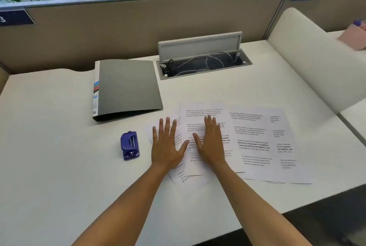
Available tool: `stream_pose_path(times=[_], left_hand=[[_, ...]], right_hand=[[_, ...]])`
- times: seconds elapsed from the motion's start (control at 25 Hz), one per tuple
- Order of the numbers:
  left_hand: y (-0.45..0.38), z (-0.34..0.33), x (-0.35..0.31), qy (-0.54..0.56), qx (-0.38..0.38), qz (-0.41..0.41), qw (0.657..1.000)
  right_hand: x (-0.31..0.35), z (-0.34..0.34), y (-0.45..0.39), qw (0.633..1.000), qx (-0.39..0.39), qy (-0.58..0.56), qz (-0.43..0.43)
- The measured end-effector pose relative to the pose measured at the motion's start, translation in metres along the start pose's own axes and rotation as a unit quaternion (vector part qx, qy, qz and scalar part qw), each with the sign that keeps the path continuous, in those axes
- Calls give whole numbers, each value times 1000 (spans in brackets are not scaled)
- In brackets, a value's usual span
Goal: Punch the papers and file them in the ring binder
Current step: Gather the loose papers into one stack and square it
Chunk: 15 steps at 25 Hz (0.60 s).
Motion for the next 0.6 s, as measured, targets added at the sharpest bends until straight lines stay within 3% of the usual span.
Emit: stream_pose_path(times=[0.12, 0.28, 0.44, 0.6], left_hand=[[13, -24, -7, -12, 95, -15, 995], [22, -46, -6, -12, 198, -12, 980], [23, -49, -4, -4, 226, 4, 974], [24, -49, -4, -2, 233, 10, 972]], right_hand=[[-22, 2, 18, 999, 3, -13, -53], [-60, 22, 41, 980, -28, -5, -197], [-86, 39, 47, 952, -20, 6, -307], [-91, 45, 44, 945, -3, -9, -328]])
Point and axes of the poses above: each hand's wrist, its own y-axis away from the middle knuckle, its own z-axis out of the back of the hand, x = y × z, the point moved 9 cm from there along -y, towards the middle knuckle, and after that the axes turned 5 degrees about y, right-handed, at the moved point
